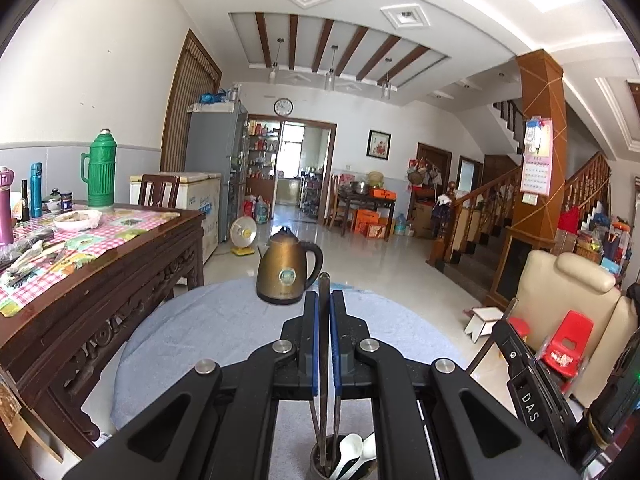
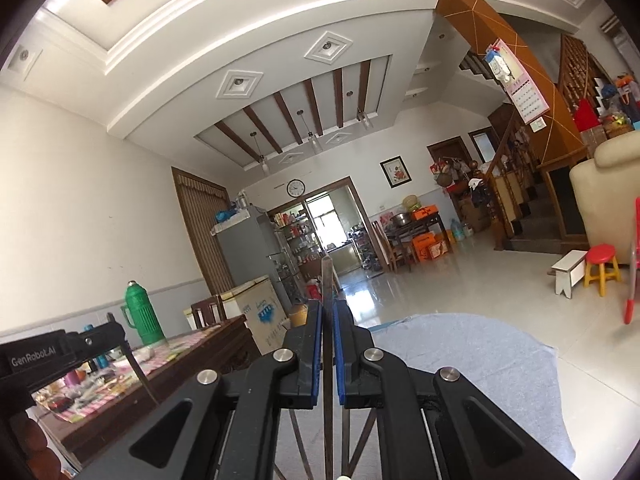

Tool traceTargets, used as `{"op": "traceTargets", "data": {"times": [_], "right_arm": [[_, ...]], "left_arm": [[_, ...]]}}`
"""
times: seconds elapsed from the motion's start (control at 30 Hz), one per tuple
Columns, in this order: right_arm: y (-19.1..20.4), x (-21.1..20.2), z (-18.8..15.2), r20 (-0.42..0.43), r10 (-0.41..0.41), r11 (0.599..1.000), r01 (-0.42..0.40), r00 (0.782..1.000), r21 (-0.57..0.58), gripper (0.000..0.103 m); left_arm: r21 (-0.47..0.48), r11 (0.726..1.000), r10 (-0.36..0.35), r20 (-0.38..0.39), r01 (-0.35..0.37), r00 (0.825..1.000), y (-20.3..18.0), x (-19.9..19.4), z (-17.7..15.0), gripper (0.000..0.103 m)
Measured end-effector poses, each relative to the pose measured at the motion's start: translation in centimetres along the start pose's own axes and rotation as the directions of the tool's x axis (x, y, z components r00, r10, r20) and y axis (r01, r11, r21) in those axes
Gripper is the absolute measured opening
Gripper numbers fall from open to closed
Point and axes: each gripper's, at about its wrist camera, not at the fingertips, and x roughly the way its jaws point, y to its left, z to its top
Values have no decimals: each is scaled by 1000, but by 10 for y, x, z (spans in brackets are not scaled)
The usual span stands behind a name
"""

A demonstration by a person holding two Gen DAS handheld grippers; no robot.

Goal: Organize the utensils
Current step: 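Lower both chopsticks into the mesh holder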

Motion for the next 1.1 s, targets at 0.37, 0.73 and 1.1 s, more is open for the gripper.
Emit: {"op": "traceTargets", "data": {"times": [0.37,0.73,1.1], "right_arm": [[-1,7,-12,-43,1,1000,-1,999,-3,7],[6,8,-22,-65,13,1000,-14,998,-28,7],[0,3,-24,-69,8,1000,-10,998,-24,7]], "left_arm": [[-2,999,37,-65,-37,997,0,25,-20,5],[2,999,47,-85,-47,995,-1,32,-30,5],[1,999,47,-102,-47,994,-2,37,-35,5]]}}
